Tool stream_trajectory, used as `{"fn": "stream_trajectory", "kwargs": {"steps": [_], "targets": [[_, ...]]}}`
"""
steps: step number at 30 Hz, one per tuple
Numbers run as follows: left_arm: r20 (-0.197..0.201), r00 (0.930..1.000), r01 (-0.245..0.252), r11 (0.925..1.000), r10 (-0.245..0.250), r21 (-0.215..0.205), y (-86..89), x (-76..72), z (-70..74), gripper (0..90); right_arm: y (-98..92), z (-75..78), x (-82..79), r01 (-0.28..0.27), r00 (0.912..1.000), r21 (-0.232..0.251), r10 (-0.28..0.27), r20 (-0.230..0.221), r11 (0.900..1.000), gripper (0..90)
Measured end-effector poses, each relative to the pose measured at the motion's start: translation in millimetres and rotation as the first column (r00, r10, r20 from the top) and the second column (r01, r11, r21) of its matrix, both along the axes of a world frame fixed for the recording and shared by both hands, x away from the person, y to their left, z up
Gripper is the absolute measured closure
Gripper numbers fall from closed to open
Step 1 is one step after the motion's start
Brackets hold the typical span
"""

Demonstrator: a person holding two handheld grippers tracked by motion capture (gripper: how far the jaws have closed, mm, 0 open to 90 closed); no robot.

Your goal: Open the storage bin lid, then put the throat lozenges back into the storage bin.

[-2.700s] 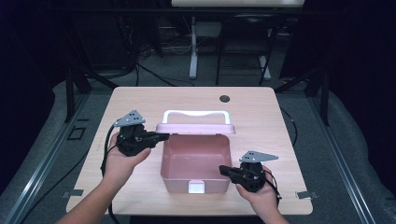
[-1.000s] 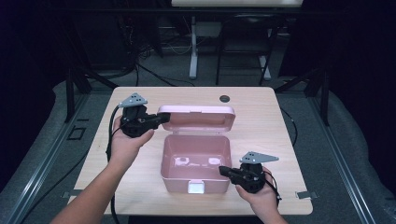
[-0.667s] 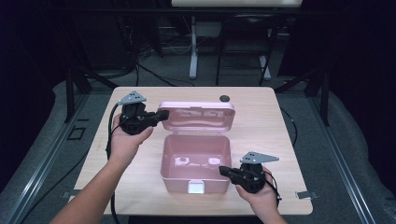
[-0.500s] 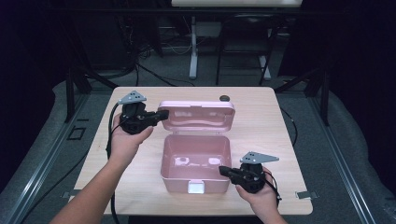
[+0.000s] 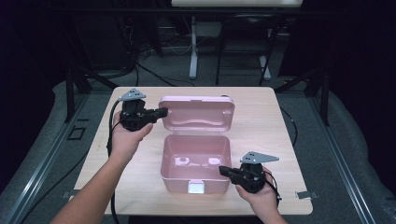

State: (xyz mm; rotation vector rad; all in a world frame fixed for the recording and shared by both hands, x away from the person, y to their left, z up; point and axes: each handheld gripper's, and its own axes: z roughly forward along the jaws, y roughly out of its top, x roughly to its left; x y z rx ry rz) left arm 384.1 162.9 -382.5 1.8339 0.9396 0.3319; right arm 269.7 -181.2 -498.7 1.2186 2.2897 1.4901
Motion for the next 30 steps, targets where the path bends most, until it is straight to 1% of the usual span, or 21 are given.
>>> {"fn": "stream_trajectory", "kwargs": {"steps": [1, 8, 14, 22, 26, 28, 30], "targets": [[-0.006, 1.0000, -0.005, 1.0000, 0.005, 0.002, 0.7, 1.5, -0.6, 89.0, -0.1, 0.1, -0.2, 0.000, 1.0000, -0.001, 0.000, -0.001, 1.000, 90.0], [-0.012, 0.9998, -0.015, 0.9999, 0.015, 0.004, 1.4, 4.2, -3.5, 89.0, -0.2, -0.1, -0.3, 0.000, 1.0000, 0.001, 0.000, -0.001, 1.000, 90.0], [-0.028, 0.9992, -0.029, 0.9995, 0.029, 0.017, 3.3, 8.9, -10.0, 89.0, 0.0, -0.2, -0.4, -0.002, 1.0000, -0.002, 0.002, 0.004, 1.000, 90.0], [-0.044, 0.9990, -0.011, 0.9998, 0.012, 0.017, 6.0, 2.8, -20.4, 88.7, -0.1, -0.3, -0.6, -0.001, 1.0000, 0.000, 0.001, 0.004, 1.000, 90.0], [-0.060, 0.9982, 0.003, 0.9996, -0.001, 0.028, 7.6, -4.0, -34.4, 88.8, 0.2, 0.1, -0.9, 0.004, 1.0000, -0.005, -0.004, 0.000, 1.000, 90.0], [-0.074, 0.9973, 0.004, 0.9991, -0.001, 0.041, 8.7, -5.5, -42.1, 88.9, 0.8, 0.2, -1.4, 0.010, 0.9999, -0.015, -0.010, 0.011, 1.000, 90.0], [-0.083, 0.9965, 0.002, 0.9990, 0.001, 0.044, 10.0, -6.2, -48.2, 88.9, 0.4, -0.2, -0.9, 0.003, 1.0000, -0.001, -0.003, 0.001, 1.000, 90.0]]}}
